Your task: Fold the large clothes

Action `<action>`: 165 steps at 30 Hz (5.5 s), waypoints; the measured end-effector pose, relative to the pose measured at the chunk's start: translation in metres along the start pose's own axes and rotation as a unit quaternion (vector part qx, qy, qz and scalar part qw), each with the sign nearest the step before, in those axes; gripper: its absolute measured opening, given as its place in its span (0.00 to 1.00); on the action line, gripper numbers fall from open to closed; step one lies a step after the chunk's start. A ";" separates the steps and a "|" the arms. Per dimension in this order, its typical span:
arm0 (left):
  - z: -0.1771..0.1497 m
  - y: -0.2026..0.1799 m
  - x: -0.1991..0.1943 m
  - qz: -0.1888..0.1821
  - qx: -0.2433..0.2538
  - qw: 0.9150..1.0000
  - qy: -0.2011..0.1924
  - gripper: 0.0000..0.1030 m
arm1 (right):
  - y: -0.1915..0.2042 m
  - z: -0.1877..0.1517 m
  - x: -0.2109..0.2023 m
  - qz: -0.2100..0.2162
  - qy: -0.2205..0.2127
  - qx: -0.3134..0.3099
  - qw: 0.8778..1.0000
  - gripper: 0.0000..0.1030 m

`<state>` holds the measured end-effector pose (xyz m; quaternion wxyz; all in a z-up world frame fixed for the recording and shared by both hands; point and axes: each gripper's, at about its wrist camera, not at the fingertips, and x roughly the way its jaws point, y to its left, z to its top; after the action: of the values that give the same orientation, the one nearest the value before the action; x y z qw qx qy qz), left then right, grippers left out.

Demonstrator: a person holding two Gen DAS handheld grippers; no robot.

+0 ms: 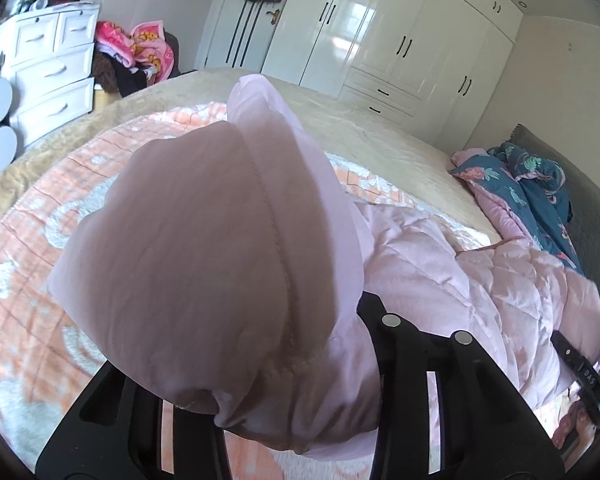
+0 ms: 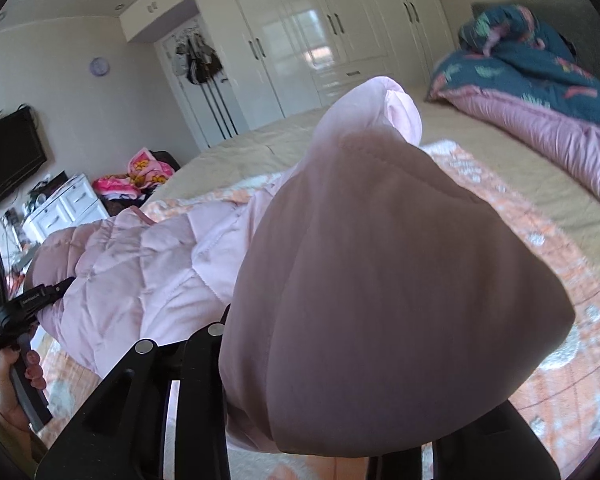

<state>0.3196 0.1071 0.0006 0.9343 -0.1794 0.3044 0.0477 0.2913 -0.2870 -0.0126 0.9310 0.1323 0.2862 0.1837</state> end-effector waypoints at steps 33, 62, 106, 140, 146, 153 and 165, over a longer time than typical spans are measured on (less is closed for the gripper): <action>-0.057 0.011 -0.103 0.006 0.036 0.999 -0.014 0.28 | 0.031 -0.056 -0.103 0.027 -0.005 -0.028 0.999 0.29; -0.121 0.032 -0.126 0.035 0.038 0.998 0.028 0.32 | 0.009 -0.117 -0.125 0.000 0.051 0.047 0.998 0.34; -0.128 0.065 -0.126 0.025 -0.042 0.995 0.085 0.69 | -0.015 -0.141 -0.169 -0.096 0.086 0.157 0.979 0.96; -0.196 -0.029 -0.264 -0.025 0.107 0.994 0.021 0.91 | 0.150 -0.176 -0.272 -0.036 0.021 -0.090 0.995 0.96; -0.199 -0.032 -0.264 -0.023 0.111 0.993 0.024 0.91 | 0.151 -0.177 -0.270 -0.030 0.021 -0.088 0.995 0.96; -0.199 -0.031 -0.265 -0.016 0.113 0.993 0.025 0.91 | 0.148 -0.177 -0.269 -0.033 0.022 -0.080 0.996 0.96; -0.200 -0.032 -0.267 -0.007 0.119 0.993 0.027 0.91 | 0.148 -0.177 -0.269 -0.034 0.023 -0.081 0.996 0.96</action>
<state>-0.0007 0.0103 0.0171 0.9408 -0.0707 0.3314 -0.0005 -0.0581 -0.2417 0.0279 0.9376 0.0421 0.2959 0.1777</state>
